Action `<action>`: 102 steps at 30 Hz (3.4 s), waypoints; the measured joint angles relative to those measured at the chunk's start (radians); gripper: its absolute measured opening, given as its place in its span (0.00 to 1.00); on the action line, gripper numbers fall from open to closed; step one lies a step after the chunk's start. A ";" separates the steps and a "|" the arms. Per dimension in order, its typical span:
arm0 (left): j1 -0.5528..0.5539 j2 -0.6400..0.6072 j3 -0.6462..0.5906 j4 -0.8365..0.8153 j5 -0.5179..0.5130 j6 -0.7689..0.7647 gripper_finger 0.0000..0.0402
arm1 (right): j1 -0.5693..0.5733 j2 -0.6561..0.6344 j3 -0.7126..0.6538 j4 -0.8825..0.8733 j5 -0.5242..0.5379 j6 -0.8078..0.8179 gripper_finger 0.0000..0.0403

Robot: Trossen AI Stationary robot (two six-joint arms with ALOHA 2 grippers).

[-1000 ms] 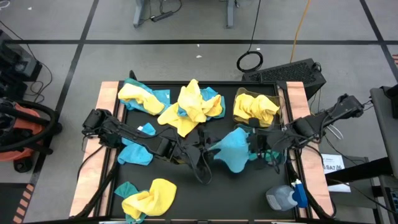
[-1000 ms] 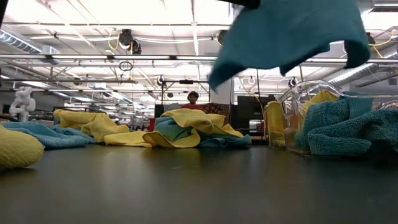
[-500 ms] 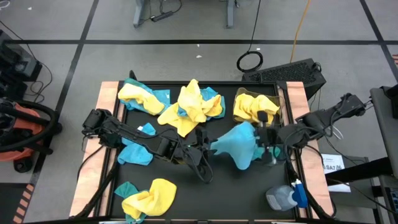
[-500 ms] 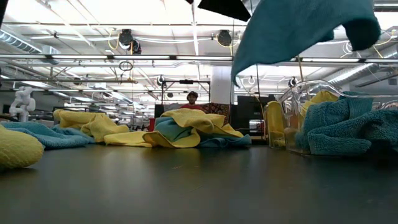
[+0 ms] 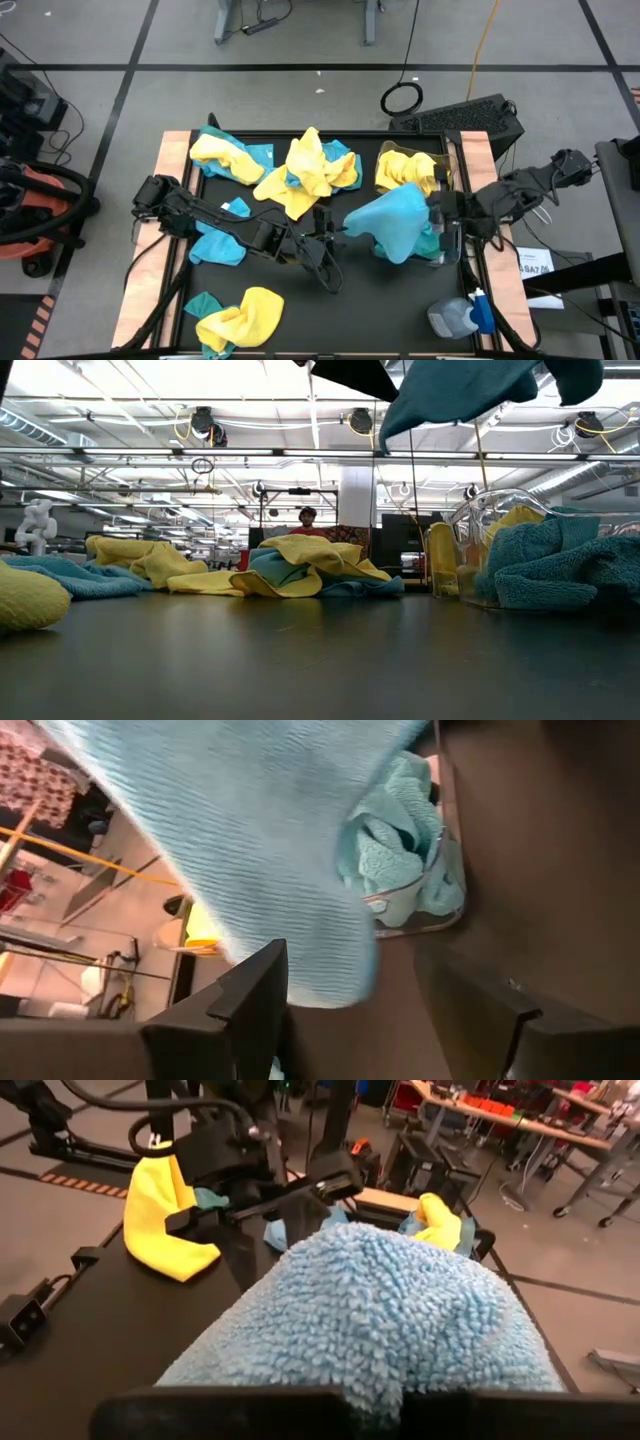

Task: Sort microfiber towel by color & place in baskets
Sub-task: Put the blue microfiber cloth into the bottom transparent bin

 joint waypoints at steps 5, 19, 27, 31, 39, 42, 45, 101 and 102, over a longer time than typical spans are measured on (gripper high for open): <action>0.000 0.000 0.000 -0.006 0.034 -0.034 0.56 | 0.000 -0.045 0.000 -0.025 0.000 -0.014 0.00; 0.000 0.000 0.000 -0.015 0.064 -0.051 0.56 | 0.000 -0.137 0.000 -0.190 -0.001 0.028 0.00; 0.000 0.000 0.000 -0.013 0.064 -0.054 0.56 | 0.000 -0.178 0.000 -0.400 -0.029 0.133 0.00; 0.000 0.000 0.000 -0.012 0.064 -0.054 0.56 | 0.000 -0.187 0.000 -0.528 -0.071 0.192 0.00; 0.000 0.000 0.000 -0.011 0.064 -0.054 0.56 | 0.000 -0.187 0.000 -0.717 -0.178 0.291 0.00; 0.001 0.000 0.000 -0.011 0.064 -0.070 0.56 | 0.000 -0.187 0.000 -0.756 -0.200 0.314 0.00; 0.005 0.000 0.000 -0.011 0.082 -0.077 0.56 | 0.000 -0.186 0.000 -0.769 -0.221 0.319 0.00; 0.040 0.000 -0.001 -0.029 0.159 -0.155 0.56 | -0.002 0.420 -0.359 -0.525 -0.296 0.967 0.00; 0.043 0.000 -0.001 -0.029 0.159 -0.155 0.56 | -0.002 0.428 -0.359 -0.530 -0.297 0.984 0.00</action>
